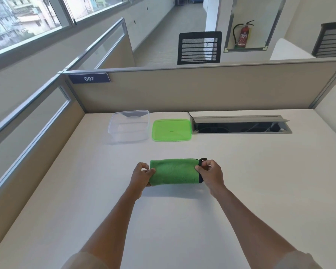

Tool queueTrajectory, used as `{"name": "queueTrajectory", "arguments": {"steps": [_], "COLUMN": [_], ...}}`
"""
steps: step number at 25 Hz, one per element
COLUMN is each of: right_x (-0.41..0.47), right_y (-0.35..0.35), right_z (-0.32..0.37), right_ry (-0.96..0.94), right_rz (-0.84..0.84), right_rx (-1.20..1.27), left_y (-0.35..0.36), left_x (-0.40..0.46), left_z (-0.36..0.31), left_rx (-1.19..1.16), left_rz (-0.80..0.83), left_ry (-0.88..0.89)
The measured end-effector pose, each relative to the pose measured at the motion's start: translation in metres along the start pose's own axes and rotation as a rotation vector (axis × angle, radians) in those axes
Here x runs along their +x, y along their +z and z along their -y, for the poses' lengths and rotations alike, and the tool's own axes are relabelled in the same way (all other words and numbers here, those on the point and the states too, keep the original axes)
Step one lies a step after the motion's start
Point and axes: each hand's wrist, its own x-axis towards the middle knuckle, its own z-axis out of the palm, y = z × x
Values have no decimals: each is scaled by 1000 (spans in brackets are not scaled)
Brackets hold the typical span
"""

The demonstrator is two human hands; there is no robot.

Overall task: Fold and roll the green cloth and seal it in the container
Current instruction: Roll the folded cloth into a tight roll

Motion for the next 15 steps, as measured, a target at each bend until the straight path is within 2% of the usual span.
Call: {"name": "queueTrajectory", "arguments": {"steps": [3,10,15], "right_x": [6,22,40], "right_y": [30,104,156], "right_z": [10,38,70], "right_ry": [-27,-48,-82], "right_rz": [-2,-15,8], "right_rx": [-31,-34,-14], "left_y": [-24,-88,-126], "left_x": [14,55,85], "left_z": [-10,-28,-48], "left_rx": [39,70,93], "left_rz": [51,121,81], "left_ry": [66,89,110]}}
